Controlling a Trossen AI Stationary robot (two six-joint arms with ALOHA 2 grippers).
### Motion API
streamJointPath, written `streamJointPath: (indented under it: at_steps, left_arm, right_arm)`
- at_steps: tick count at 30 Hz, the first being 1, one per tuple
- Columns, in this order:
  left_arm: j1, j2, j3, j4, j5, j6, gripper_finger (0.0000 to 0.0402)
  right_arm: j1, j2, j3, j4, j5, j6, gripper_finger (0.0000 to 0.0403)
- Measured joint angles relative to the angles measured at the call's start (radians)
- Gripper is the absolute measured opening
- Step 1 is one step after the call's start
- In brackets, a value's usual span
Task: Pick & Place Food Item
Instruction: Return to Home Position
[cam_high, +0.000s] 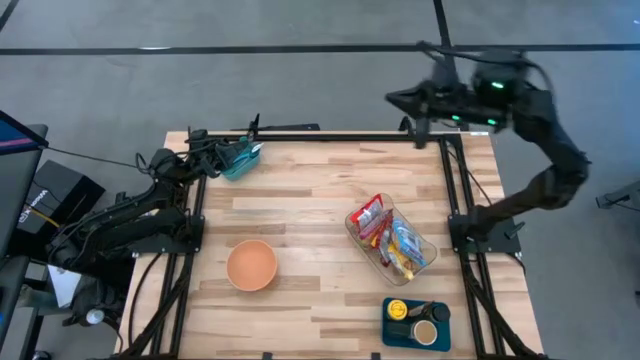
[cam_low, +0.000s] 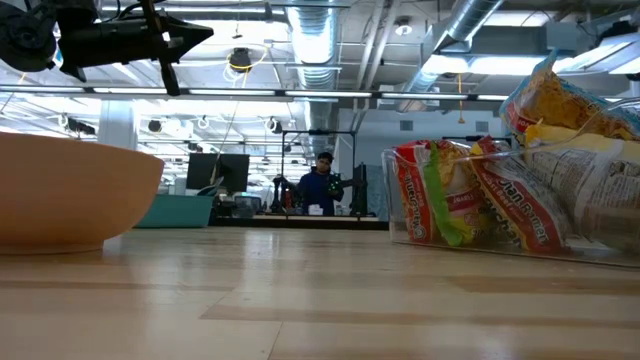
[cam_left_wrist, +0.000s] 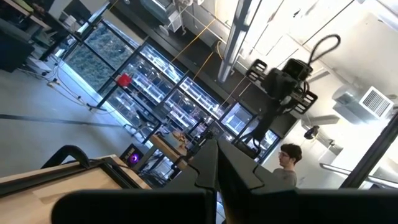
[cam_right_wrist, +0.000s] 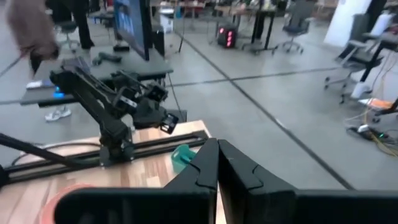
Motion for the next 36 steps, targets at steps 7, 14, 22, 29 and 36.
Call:
streamJointPath:
  at_steps: [7,14,22,29,36]
  left_arm:
    - [0.000,0.000,0.000,0.000,0.002,0.000,0.0000]
    - [0.000,0.000,0.000,0.000,0.002,0.000,0.0000]
    - [0.000,0.000,0.000,0.000,0.002,0.000,0.0000]
    - [0.000,0.000,0.000,0.000,-0.001,0.000,0.0000]
    - [0.000,0.000,0.000,0.000,-0.002,0.000,0.0000]
  right_arm:
    - [0.117,-0.101,0.000,-0.047,0.173,0.020,0.0000]
    - [0.172,-0.176,-0.177,0.046,0.187,0.028,0.0000]
    - [0.181,-0.335,-0.687,0.437,0.167,0.122,0.0000]
    - [0.181,-0.469,-1.090,0.810,0.121,0.239,0.0000]
    - [0.173,-0.605,-1.304,0.946,0.115,0.275,0.0000]
